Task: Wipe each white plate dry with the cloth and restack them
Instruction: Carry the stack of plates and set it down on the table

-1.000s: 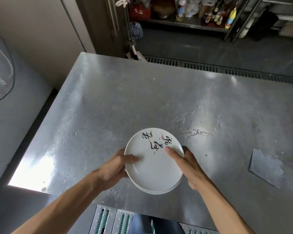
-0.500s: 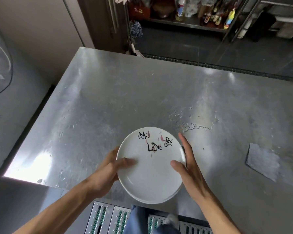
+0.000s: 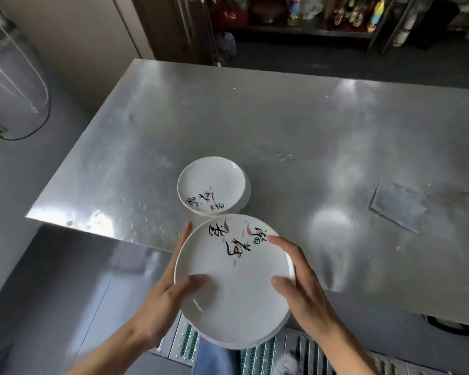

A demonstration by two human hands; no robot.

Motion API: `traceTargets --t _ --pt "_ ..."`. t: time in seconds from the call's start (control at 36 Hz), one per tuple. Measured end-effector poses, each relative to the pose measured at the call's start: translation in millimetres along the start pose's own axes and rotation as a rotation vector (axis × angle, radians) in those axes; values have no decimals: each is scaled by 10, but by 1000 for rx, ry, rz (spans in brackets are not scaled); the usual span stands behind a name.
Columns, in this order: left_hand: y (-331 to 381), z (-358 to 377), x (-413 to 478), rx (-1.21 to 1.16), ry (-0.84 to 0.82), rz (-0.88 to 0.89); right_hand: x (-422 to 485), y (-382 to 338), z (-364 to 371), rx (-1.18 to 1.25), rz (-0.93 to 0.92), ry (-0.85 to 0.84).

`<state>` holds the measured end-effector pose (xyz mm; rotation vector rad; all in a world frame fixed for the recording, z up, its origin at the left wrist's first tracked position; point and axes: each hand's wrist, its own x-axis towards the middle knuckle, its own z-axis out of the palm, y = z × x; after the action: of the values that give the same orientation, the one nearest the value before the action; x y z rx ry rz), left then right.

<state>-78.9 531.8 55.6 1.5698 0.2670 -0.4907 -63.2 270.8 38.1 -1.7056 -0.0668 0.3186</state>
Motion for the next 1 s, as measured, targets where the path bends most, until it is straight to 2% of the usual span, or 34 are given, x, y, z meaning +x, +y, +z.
traceTargets --t 0.22,0.42,0.56,0.72,1.0 --pt "-786 449 -666 89 -45 -49 -964 722 -17 101 108 -23" --pt "-1475 544 -651 62 -86 -78 -1331 1368 181 90 217 14" --pt "-2047 444 -281 4 -161 -117 -1306 2102 393 155 278 119" --pt "-2910 342 439 -79 -176 -134 -983 3165 634 188 282 221" --pt "-4360 656 2090 -67 -254 -19 -139 5110 401 183 146 368"
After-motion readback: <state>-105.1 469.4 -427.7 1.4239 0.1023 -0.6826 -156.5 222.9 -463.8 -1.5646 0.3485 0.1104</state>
